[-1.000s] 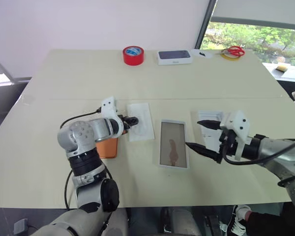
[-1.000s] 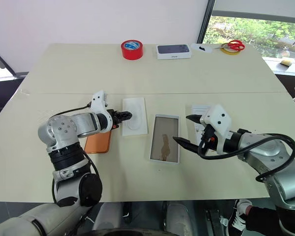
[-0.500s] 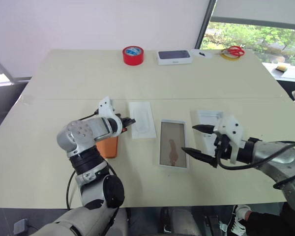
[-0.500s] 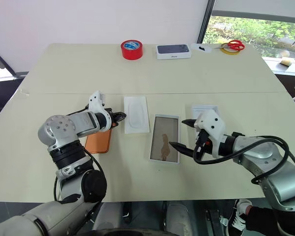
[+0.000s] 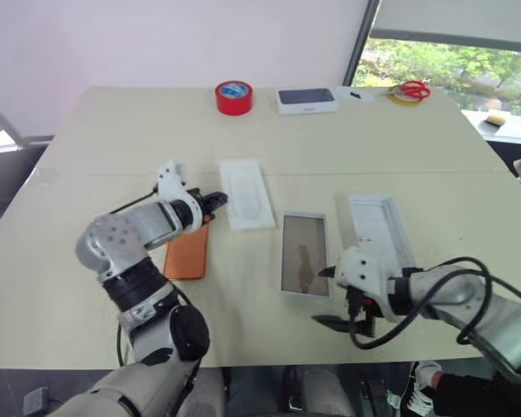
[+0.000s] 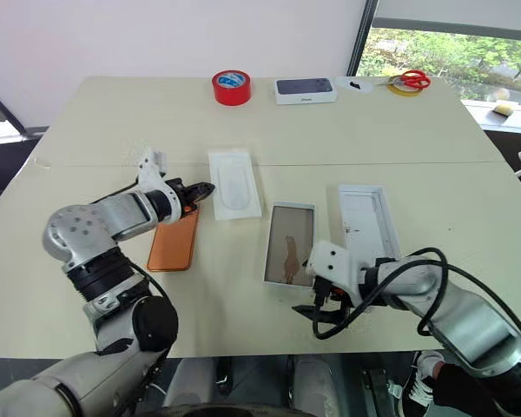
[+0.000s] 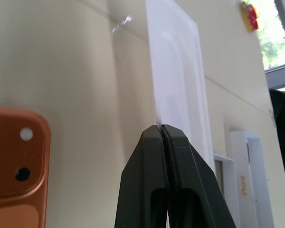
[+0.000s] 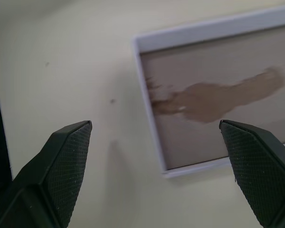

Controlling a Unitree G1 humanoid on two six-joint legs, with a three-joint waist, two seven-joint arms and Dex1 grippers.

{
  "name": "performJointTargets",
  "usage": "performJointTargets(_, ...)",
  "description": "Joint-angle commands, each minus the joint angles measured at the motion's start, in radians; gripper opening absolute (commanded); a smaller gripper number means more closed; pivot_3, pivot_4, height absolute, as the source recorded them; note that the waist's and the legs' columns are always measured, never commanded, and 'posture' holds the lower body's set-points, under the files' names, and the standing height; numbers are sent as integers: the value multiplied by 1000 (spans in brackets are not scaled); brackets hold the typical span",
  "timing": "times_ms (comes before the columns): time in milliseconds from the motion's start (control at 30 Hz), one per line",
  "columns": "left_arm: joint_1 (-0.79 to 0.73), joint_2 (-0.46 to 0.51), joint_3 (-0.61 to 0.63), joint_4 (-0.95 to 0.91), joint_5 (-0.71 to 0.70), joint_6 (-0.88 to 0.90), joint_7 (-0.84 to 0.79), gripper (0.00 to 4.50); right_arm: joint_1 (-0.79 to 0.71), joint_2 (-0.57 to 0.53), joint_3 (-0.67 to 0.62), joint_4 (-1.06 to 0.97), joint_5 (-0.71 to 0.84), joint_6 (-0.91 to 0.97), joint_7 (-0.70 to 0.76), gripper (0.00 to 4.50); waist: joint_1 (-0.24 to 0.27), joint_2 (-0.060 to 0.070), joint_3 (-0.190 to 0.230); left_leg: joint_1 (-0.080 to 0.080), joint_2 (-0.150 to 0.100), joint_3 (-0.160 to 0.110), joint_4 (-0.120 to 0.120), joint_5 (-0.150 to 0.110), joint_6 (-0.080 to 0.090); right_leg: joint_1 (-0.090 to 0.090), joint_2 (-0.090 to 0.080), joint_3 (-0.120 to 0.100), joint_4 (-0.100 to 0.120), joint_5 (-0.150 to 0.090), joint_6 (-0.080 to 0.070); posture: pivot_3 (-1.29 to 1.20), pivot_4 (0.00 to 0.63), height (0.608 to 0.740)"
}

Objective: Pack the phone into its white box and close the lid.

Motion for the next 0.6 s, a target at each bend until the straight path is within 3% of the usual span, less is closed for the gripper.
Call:
performJointTargets(33,15,33,-30,-22,-61,9,-6,0,-44,25,55,-9,-25,25,-1,3987,0,0,0,0,0,0,0,0,0,0,0,0,0,0,0,0,150,730)
performJointTargets(67,16,40,-30,-19,-69,9,-3,0,-51,31,66,-6,-32,32,-2,3754,0,0,0,0,0,0,0,0,0,0,0,0,0,0,0,0,150,730)
performJointTargets(133,17,48,-30,-16,-85,9,5,0,-64,43,80,7,-47,42,-13,2847,2,0,0,0,0,0,0,0,0,0,0,0,0,0,0,0,150,730)
performJointTargets(300,19,67,-35,-14,-117,9,19,0,-76,51,98,7,-76,14,2,151,1,0,0,0,0,0,0,0,0,0,0,0,0,0,0,0,150,730)
performJointTargets(500,14,95,-28,-10,-133,9,14,0,-106,49,139,34,-155,-111,52,69,-1,0,0,0,0,0,0,0,0,0,0,0,0,0,0,0,150,730)
performJointTargets(600,-9,121,-3,6,-125,9,-11,0,-222,100,229,145,-263,-236,93,69,-8,-1,0,0,0,0,0,0,0,0,0,0,0,0,0,0,150,730)
